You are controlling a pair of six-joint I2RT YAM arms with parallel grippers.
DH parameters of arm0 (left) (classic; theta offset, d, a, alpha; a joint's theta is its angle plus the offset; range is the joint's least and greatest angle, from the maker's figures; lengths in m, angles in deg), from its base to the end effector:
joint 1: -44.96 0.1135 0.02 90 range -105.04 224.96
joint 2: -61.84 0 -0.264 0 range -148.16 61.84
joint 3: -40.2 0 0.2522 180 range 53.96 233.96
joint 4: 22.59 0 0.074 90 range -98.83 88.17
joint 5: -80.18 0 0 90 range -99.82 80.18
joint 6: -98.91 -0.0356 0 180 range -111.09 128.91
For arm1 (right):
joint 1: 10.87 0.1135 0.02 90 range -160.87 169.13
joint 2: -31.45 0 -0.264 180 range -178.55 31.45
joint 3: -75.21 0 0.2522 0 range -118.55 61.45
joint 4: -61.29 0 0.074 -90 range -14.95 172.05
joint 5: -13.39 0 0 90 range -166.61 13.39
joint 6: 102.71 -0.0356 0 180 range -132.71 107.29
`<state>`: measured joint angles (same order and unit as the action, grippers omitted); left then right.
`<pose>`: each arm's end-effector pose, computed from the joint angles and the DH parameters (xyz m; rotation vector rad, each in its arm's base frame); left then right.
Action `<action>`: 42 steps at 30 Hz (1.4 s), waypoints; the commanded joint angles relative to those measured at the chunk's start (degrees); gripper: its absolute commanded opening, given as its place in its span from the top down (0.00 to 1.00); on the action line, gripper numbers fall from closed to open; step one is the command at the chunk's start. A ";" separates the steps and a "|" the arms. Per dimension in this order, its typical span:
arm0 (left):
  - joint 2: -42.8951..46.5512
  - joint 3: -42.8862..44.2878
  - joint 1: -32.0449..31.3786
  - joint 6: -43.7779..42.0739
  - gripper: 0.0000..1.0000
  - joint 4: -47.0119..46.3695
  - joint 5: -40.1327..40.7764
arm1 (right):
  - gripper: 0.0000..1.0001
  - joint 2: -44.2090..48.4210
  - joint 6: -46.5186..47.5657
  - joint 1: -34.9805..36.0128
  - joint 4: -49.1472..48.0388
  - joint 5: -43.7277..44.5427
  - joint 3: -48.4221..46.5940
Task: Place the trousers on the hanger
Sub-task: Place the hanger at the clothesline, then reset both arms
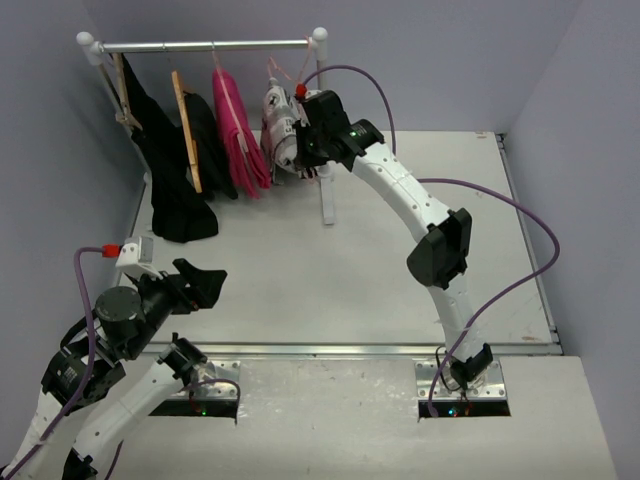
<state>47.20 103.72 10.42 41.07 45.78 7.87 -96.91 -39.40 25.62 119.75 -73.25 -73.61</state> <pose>0.0326 -0.0093 0.3342 -0.1707 1.9175 -0.4949 0.4084 0.2995 0.3412 -0.1627 2.2810 0.5271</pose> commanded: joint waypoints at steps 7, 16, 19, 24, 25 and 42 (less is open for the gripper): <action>-1.88 -0.18 -0.52 -0.27 0.02 -2.76 -0.48 | 0.41 8.38 2.56 -0.27 -6.75 1.99 0.91; -3.03 0.16 -0.52 1.00 0.00 -1.99 1.34 | 0.15 22.92 3.88 0.11 -1.86 0.50 17.68; -3.99 0.34 -0.46 1.98 0.00 -1.89 2.75 | 0.28 27.48 5.59 0.34 -4.73 -0.16 28.52; -5.59 0.38 -0.44 2.73 0.00 -2.62 3.93 | 0.43 31.74 7.66 0.34 -13.23 -2.48 38.97; -5.85 0.34 -0.44 2.82 0.00 -2.49 4.19 | 0.44 32.37 7.65 0.39 -14.11 -2.75 40.33; -6.11 0.07 -0.43 2.91 0.00 -2.05 3.58 | 0.35 38.04 2.68 2.80 -19.49 -3.84 43.26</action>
<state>41.59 103.72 10.42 43.89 45.54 11.15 -58.57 -35.51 27.61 103.35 -79.49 -26.15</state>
